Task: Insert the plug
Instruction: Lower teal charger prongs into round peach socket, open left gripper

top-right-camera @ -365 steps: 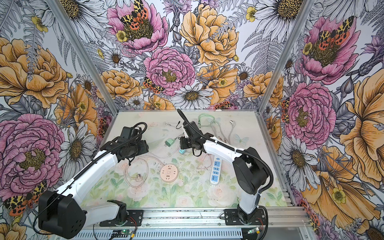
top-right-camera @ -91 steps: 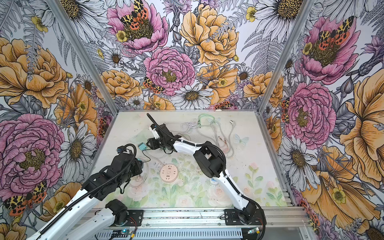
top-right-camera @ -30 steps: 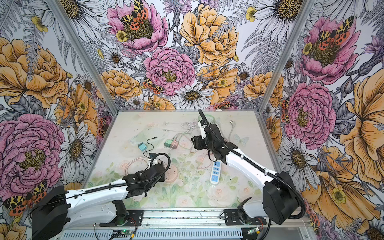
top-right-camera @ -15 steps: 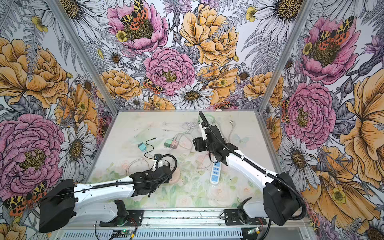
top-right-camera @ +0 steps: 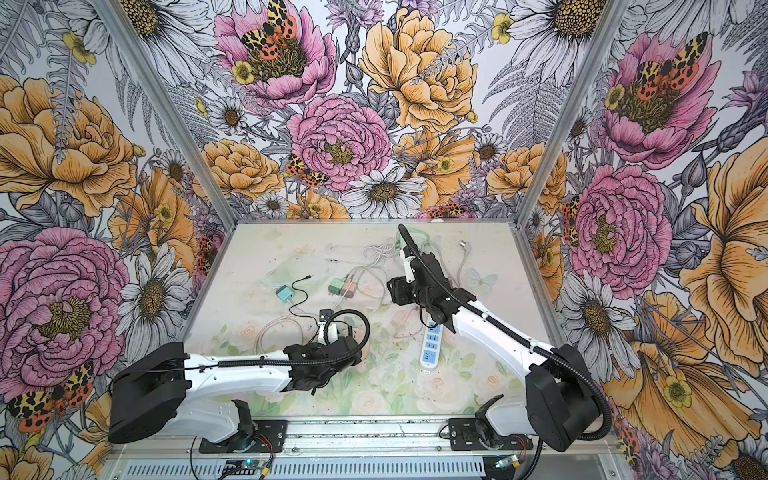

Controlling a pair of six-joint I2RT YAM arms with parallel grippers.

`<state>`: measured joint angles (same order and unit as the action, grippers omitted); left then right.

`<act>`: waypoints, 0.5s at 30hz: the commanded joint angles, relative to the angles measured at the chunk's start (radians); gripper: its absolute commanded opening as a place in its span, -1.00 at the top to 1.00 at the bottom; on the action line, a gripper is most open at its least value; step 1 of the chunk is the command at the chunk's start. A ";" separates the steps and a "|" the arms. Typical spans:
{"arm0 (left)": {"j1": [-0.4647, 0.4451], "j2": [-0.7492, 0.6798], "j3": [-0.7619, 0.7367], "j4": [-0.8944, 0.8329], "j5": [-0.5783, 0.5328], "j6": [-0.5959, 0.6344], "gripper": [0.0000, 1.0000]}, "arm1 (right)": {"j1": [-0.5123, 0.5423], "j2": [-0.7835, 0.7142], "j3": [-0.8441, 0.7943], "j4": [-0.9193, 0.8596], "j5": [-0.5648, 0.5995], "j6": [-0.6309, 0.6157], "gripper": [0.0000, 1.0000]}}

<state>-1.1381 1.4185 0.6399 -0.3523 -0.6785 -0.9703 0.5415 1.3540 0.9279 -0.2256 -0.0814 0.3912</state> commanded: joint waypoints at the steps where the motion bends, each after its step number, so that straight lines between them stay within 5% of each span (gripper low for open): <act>1: -0.012 0.094 -0.058 -0.113 0.221 -0.022 0.96 | -0.009 -0.008 -0.005 0.013 0.006 -0.009 -0.22; 6: -0.003 0.033 -0.077 -0.121 0.226 -0.021 0.68 | -0.011 -0.009 -0.004 0.012 -0.002 -0.012 -0.24; 10: 0.025 -0.070 -0.062 -0.187 0.198 0.003 0.18 | -0.012 -0.003 0.006 0.012 -0.014 -0.007 -0.24; 15: 0.062 -0.187 -0.036 -0.235 0.181 0.062 0.01 | -0.012 -0.003 0.014 0.013 -0.023 0.003 -0.24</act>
<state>-1.0962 1.2869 0.5972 -0.5106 -0.5373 -0.9489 0.5354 1.3540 0.9237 -0.2268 -0.0902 0.3920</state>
